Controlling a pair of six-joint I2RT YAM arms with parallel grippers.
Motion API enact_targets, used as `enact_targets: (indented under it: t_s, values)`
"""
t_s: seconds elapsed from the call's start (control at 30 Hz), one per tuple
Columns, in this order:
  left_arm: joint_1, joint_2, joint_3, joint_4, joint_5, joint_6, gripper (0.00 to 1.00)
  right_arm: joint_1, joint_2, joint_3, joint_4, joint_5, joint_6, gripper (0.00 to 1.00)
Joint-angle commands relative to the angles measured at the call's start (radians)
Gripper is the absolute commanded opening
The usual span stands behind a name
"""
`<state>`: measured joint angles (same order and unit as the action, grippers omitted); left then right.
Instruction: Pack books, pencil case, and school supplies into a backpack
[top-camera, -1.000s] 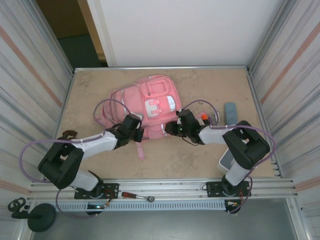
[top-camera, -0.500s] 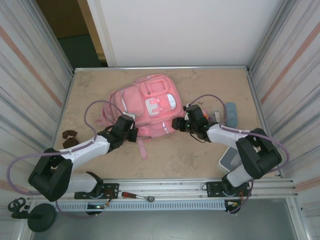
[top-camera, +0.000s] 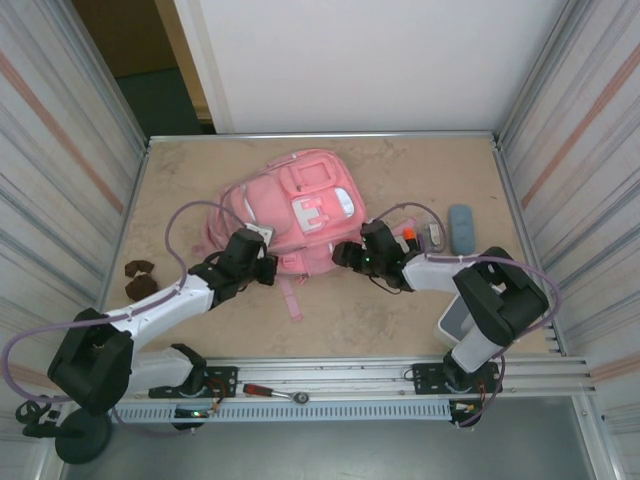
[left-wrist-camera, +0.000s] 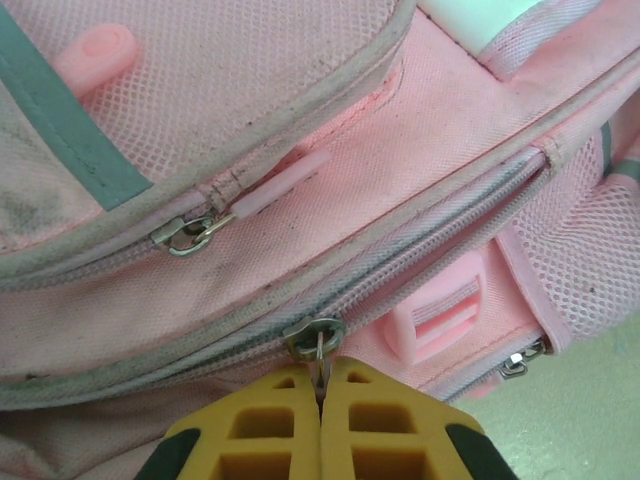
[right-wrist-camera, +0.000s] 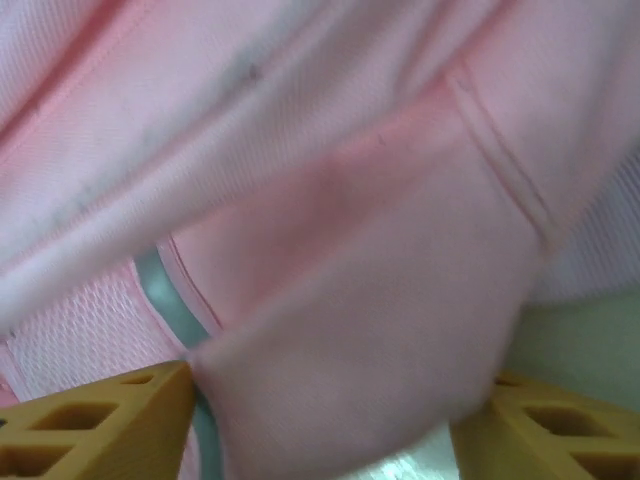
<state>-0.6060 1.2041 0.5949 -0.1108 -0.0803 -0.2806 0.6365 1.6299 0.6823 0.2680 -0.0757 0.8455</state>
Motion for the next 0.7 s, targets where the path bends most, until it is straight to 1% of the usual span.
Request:
enact_targets:
  t_s: [0.0,0.07,0.17,0.2,0.27,0.37,0.43,0.5,0.57,0.63,0.67]
  values:
    - [-0.007,-0.049,0.006,-0.061,-0.026,0.026,0.0,-0.027,0.016,0.033,0.026,0.062,-0.029,0.37]
    - [-0.006,-0.061,0.015,-0.101,-0.08,0.035,0.0,-0.056,-0.007,0.038,-0.013,0.094,-0.075,0.26]
    - [0.0,-0.059,0.023,-0.141,-0.186,0.044,0.0,-0.099,-0.03,0.061,-0.076,0.13,-0.144,0.14]
    - [0.007,-0.055,0.027,-0.15,-0.203,0.045,0.0,-0.117,-0.036,0.076,-0.095,0.131,-0.164,0.11]
    - [0.017,-0.048,0.032,-0.156,-0.218,0.044,0.0,-0.144,-0.038,0.109,-0.13,0.13,-0.204,0.09]
    - [0.018,-0.038,0.038,-0.152,-0.212,0.043,0.0,-0.179,-0.01,0.196,-0.211,0.104,-0.272,0.09]
    - [0.017,-0.027,0.045,-0.145,-0.17,0.047,0.0,-0.198,0.024,0.253,-0.24,0.091,-0.313,0.09]
    - [0.007,-0.023,0.043,-0.107,-0.079,0.047,0.0,-0.226,0.062,0.323,-0.285,0.065,-0.345,0.13]
    - [-0.004,-0.021,0.035,-0.031,0.027,0.018,0.0,-0.25,0.081,0.389,-0.332,0.032,-0.365,0.17]
    - [-0.016,-0.016,0.031,0.045,0.104,-0.026,0.0,-0.258,0.07,0.423,-0.368,0.01,-0.374,0.23]
    - [-0.026,-0.01,0.035,0.072,0.13,-0.044,0.0,-0.256,0.052,0.425,-0.377,-0.003,-0.375,0.29]
